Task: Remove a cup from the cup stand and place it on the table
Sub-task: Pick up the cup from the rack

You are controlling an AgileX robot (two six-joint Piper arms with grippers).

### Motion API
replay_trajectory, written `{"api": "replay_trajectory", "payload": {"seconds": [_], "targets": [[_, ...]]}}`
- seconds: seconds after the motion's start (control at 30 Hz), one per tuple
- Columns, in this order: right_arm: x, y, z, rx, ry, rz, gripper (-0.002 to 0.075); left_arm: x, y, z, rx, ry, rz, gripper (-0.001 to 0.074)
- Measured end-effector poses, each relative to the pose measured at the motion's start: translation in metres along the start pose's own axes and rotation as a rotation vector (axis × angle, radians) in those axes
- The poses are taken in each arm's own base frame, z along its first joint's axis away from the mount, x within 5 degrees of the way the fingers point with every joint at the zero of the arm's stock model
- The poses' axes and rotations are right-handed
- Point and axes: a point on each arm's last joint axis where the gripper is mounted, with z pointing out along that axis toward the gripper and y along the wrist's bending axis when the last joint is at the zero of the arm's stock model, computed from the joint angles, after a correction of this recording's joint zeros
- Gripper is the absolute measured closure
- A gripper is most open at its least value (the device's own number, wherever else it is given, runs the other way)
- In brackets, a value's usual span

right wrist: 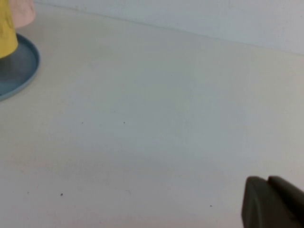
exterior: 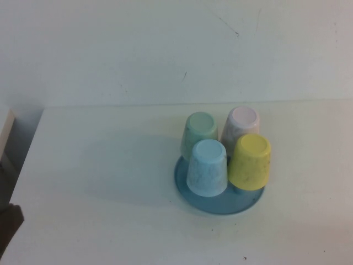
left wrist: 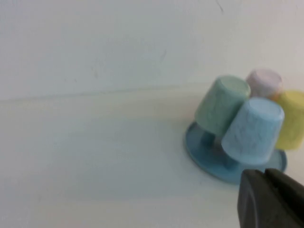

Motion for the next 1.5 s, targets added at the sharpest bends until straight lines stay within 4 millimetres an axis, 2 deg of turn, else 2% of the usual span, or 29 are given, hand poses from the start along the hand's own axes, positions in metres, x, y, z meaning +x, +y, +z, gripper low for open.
{"api": "replay_trajectory", "payload": {"seconds": [0.17, 0.3, 0.43, 0.63, 0.87, 1.07, 1.23, 1.3, 1.37, 1.5], "targets": [[0.0, 0.0, 0.0, 0.003, 0.001, -0.007, 0.0727, -0.042, -0.009, 0.021, 0.103, 0.296, 0.199, 0.0738], [0.0, 0.0, 0.0, 0.003, 0.001, -0.007, 0.0727, -0.067, -0.007, 0.046, 0.188, 0.46, 0.275, 0.0738], [0.0, 0.0, 0.0, 0.004, 0.001, -0.008, 0.0727, -0.082, -0.001, 0.073, 0.231, 0.594, 0.309, 0.0738], [0.0, 0.0, 0.0, 0.004, 0.001, -0.01, 0.0727, -0.09, -0.005, 0.103, 0.276, 0.732, 0.424, 0.0738], [0.0, 0.0, 0.0, 0.005, 0.001, -0.011, 0.0727, -0.095, -0.047, 0.134, 0.318, 0.819, 0.574, 0.0738], [0.0, 0.0, 0.0, 0.005, 0.001, -0.011, 0.0727, -0.098, -0.078, 0.175, 0.309, 0.924, 0.597, 0.0738], [0.0, 0.0, 0.0, 0.005, 0.001, -0.011, 0.0727, -0.103, -0.091, 0.218, 0.316, 0.952, 0.585, 0.0733], [0.0, 0.0, 0.0, 0.004, 0.001, -0.01, 0.0727, -0.104, -0.095, 0.234, 0.32, 0.953, 0.584, 0.0707], [0.0, 0.0, 0.0, 0.002, 0.0, -0.004, 0.0727, -0.105, -0.098, 0.244, 0.323, 0.948, 0.588, 0.0648], [0.0, 0.0, 0.0, 0.0, 0.0, 0.0, 0.0727, -0.094, -0.111, 0.265, 0.341, 0.969, 0.595, 0.0391]]}}
